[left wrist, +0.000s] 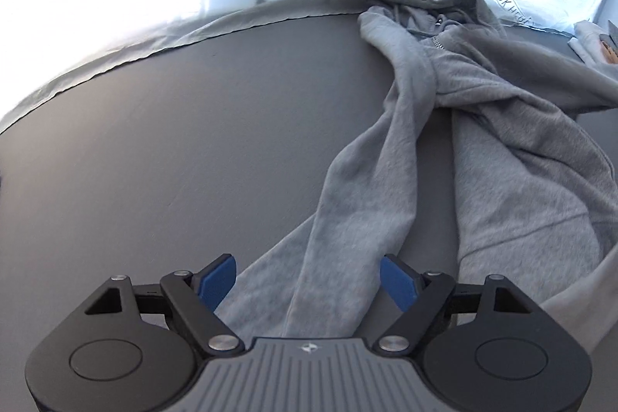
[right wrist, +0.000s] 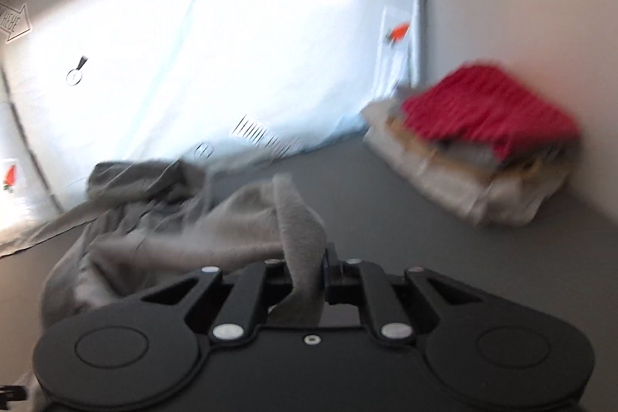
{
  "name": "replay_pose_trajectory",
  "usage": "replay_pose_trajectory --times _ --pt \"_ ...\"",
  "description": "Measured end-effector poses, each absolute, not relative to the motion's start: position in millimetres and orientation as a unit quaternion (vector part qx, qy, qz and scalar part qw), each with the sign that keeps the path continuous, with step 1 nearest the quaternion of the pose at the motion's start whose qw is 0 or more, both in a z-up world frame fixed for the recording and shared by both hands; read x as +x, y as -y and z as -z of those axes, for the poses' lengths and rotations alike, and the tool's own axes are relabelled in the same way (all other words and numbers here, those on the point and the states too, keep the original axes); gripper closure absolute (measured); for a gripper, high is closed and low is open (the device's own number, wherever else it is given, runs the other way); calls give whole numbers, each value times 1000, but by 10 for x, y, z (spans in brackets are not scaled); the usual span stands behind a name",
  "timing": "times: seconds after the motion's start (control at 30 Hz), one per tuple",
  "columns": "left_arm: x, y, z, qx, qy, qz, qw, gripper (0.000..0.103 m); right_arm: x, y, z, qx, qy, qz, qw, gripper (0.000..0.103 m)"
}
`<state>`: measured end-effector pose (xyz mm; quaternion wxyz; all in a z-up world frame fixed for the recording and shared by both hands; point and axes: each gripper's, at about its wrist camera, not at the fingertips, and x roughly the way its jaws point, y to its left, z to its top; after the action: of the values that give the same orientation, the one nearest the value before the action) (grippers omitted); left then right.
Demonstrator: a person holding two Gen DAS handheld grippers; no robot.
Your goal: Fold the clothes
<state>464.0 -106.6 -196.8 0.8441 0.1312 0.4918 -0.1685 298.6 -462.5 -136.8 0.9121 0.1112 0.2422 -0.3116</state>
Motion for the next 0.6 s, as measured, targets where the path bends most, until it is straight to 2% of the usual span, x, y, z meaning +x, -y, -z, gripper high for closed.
replay_pose_trajectory --times 0.1,0.17,0.23,0.3,0.33,0.4,0.43,0.47,0.53,0.6 --pt "4671 1169 2069 145 -496 180 837 21 2992 4770 1163 14 -222 376 899 92" --pt "4681 1219 2177 165 -500 176 832 21 3108 4708 1269 -83 -247 412 873 89" --pt "4658 1220 2253 169 -497 181 832 21 3239 4595 1462 -155 -290 424 844 79" --pt "4641 1181 2260 159 -493 191 834 24 3278 4482 1596 -159 -311 424 836 65" --pt "4634 1156 2249 150 -492 199 835 36 3262 4448 1624 -142 -316 417 840 55" --pt "4622 1108 2212 133 -487 209 838 59 3235 4399 1661 -103 -320 404 850 42" --pt "4619 1093 2187 130 -484 207 841 84 3230 4370 1674 -84 -322 397 855 39" --pt "4624 1076 2163 130 -479 199 845 93 3231 4345 1678 -76 -324 390 859 30" --pt "4654 1037 2115 145 -465 175 856 95 3239 4276 1685 -77 -325 377 864 14" --pt "4709 919 2065 167 -446 143 867 96 3250 4192 1683 -95 -322 370 866 12"
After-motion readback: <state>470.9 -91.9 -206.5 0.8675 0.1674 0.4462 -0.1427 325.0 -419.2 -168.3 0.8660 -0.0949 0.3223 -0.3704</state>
